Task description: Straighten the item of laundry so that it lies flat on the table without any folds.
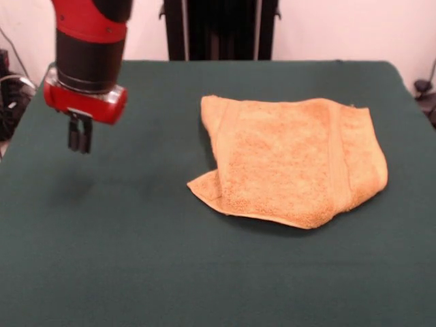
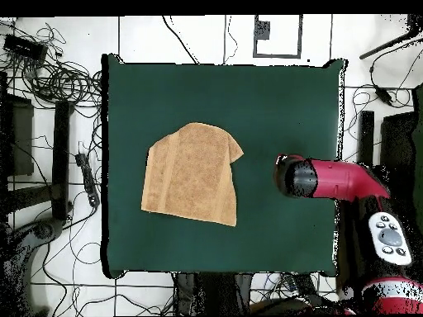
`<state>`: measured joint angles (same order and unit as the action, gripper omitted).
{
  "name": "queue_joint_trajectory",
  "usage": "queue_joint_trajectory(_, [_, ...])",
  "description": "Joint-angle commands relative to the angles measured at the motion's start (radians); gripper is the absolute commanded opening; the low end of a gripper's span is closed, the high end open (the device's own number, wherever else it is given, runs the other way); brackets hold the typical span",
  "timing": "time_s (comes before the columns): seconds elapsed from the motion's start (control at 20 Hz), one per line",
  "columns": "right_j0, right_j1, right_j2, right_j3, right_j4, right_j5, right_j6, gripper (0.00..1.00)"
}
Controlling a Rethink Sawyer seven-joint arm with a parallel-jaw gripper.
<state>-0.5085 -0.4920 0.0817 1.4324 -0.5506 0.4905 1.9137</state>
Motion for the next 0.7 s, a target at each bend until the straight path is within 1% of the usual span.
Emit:
queue_joint_trajectory(0.05, [-0.029, -0.020, 0.159, 0.112, 0.061, 0.155, -0.144, 0.00])
queue_joint_trajectory(0.1, [-0.037, -0.021, 0.167, 0.118, 0.072, 0.159, -0.134, 0.00])
queue_joint_trajectory(0.15, [-0.044, -0.022, 0.176, 0.119, 0.079, 0.163, -0.124, 1.00])
queue_joint_trajectory(0.45, [-0.068, -0.023, 0.197, 0.140, 0.108, 0.159, -0.106, 1.00])
queue_joint_trajectory(0.7, [-0.073, -0.026, 0.201, 0.152, 0.103, 0.138, -0.086, 1.00])
